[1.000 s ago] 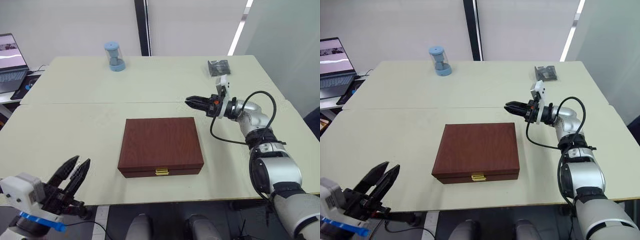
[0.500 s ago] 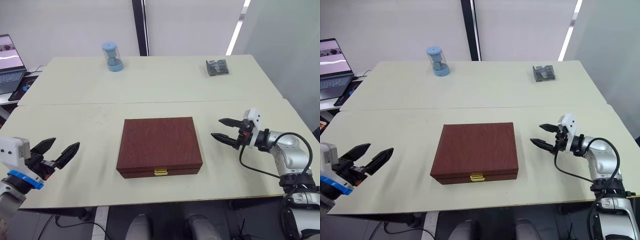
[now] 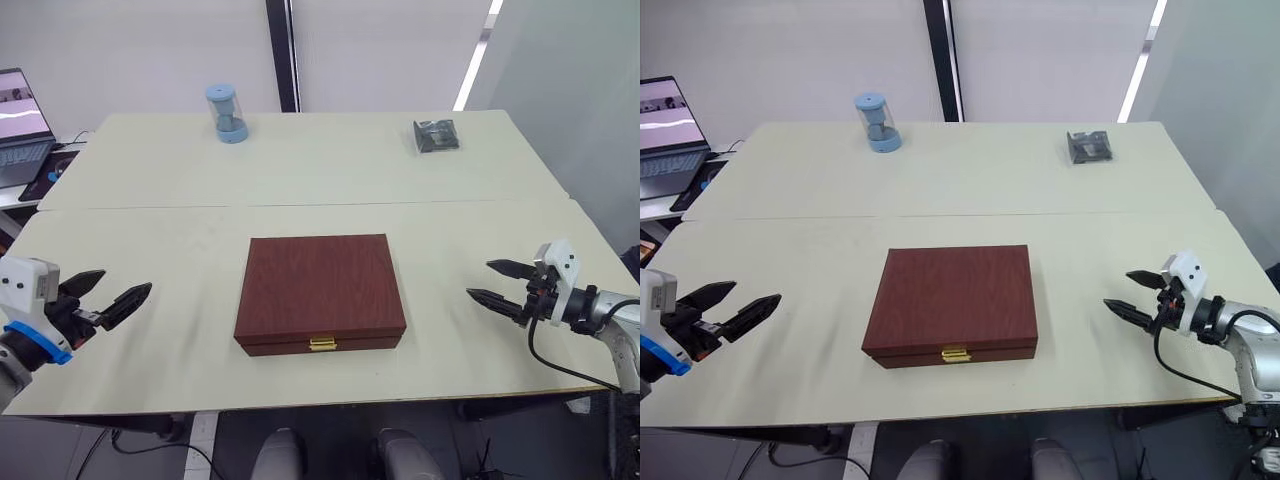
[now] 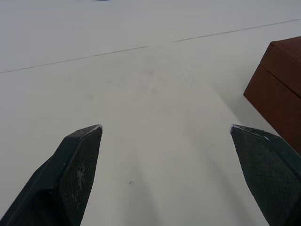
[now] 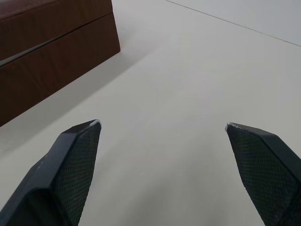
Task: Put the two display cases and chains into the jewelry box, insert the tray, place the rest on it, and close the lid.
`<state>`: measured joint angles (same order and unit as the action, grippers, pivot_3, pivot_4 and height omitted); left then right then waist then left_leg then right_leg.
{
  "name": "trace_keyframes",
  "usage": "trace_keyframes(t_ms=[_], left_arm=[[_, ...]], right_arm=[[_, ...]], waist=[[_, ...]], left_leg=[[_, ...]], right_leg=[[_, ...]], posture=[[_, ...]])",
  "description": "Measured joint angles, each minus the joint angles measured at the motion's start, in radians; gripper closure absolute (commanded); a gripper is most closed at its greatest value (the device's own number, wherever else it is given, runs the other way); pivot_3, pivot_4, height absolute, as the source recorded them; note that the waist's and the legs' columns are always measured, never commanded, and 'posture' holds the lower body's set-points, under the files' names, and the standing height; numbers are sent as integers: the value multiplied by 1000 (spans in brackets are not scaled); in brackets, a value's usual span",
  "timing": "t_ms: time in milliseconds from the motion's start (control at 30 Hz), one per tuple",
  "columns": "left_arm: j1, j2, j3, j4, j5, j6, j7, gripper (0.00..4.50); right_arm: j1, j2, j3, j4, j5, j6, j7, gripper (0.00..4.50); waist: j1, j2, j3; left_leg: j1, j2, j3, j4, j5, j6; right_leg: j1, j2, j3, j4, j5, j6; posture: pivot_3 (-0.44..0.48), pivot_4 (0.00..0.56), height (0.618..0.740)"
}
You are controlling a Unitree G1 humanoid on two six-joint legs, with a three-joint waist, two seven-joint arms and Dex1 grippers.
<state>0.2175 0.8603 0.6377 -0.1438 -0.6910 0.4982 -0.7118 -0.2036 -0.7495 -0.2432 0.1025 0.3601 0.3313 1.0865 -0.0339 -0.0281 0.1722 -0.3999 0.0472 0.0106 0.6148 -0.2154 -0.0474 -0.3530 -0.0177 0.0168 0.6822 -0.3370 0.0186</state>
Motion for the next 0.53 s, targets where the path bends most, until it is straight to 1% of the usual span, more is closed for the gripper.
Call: trace_keyframes(t_ms=[367,533], left_arm=[[-9,-1,0,-7,18,43,-1,0],[-31,-1,0,-3,28,48,-12,0]], right_arm=[[8,-79,-22,86,-3,-67,-4,16],[17,-82,-32,89,-2,-72,-6,16]], waist=[[5,0,0],[3,0,0]], left_leg=[[0,0,0,0,0,0],[0,0,0,0,0,0]], right_leg=[[0,0,0,0,0,0],[0,0,0,0,0,0]], posture=[[0,150,740],[0,150,740]])
